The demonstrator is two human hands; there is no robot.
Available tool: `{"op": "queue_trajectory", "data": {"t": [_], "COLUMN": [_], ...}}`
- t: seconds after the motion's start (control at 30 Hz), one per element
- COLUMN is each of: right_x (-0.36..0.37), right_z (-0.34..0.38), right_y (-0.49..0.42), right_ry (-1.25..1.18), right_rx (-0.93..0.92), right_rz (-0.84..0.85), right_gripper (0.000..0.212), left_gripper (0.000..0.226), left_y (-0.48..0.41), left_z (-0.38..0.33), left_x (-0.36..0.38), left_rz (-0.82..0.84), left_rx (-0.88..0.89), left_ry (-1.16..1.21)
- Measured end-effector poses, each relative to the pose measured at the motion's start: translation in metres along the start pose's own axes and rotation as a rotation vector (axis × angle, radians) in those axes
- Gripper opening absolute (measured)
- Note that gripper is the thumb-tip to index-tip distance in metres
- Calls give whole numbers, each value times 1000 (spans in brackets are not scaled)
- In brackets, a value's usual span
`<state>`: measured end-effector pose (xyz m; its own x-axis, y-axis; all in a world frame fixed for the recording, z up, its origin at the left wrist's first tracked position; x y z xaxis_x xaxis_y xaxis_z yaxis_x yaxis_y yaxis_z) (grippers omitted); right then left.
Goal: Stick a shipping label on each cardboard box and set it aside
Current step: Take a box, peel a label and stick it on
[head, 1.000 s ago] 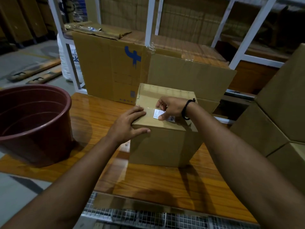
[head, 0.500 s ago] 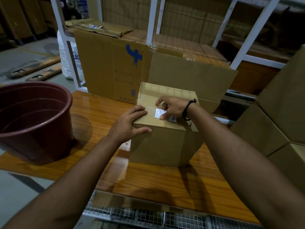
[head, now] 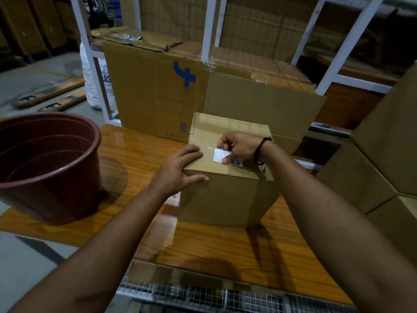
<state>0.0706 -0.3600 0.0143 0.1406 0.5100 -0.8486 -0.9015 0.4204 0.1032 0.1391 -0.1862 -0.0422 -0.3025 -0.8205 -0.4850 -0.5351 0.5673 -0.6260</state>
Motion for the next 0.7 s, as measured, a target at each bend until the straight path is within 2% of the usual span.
{"op": "queue_trajectory", "data": {"t": [0.17, 0.43, 0.7], "right_x": [-2, -1, -6], "right_z": [-1, 3, -10], "right_y": [0, -1, 1], "right_ry": [37, 65, 65], "right_rx": [-34, -36, -1], "right_rz": [17, 29, -45], "right_gripper": [38, 40, 31], "left_gripper": [79, 80, 85], "left_y": [2, 3, 4], "left_z": [1, 0, 0], "left_x": [0, 0, -1], "left_rz": [-16, 9, 17], "left_rx": [-4, -26, -15], "left_ry": [-6, 7, 2]}}
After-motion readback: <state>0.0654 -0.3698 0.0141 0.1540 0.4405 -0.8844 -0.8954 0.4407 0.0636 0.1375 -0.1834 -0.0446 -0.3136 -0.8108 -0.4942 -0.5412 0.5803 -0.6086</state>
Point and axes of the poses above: each hand's wrist, its own y-axis away from the middle knuckle, its own x-axis out of the palm, z = x × y, the point moved 6 cm from there along -y, towards the middle knuckle, and after that the axes turned 13 degrees about -z, right-handed, at the moved point
